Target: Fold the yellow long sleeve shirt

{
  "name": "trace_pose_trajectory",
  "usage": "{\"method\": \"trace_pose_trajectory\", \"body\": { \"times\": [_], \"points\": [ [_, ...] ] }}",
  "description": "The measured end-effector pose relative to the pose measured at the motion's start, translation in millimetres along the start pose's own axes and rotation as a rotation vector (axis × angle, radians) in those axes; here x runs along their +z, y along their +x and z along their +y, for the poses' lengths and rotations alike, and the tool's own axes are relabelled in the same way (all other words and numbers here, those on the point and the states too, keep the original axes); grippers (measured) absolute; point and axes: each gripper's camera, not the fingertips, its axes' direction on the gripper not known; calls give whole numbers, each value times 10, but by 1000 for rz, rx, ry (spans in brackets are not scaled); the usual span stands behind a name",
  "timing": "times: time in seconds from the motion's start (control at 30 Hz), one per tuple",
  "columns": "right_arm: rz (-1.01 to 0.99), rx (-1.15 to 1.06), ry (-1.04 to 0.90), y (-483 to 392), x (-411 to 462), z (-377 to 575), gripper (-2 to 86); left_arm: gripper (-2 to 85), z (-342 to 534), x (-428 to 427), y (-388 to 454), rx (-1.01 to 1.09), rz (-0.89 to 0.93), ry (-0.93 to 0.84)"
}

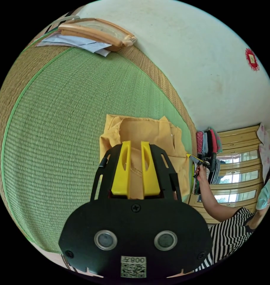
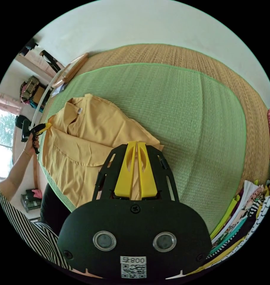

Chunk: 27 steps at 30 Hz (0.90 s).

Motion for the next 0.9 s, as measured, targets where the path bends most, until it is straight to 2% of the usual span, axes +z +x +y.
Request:
{"method": "trace_pose_trajectory", "body": {
  "times": [0.03,0.23,0.37,0.6,0.9],
  "points": [
    [-19,4,-20,49,109,2,8,65,34,-22,-7,-4,16,13],
    [-80,-23,136,56,-5,490,19,73,265,-170,6,35,72,45],
    [-144,5,84,67,347,890,30,81,447,-47,-80,-8,90,-20],
    [-320,104,51,188,1014,1012,54,87,491,121,-304,-121,151,-18],
    [-372,172,32,236,1665,1167,52,90,395,214,-410,-146,183,-19]
  ]
}}
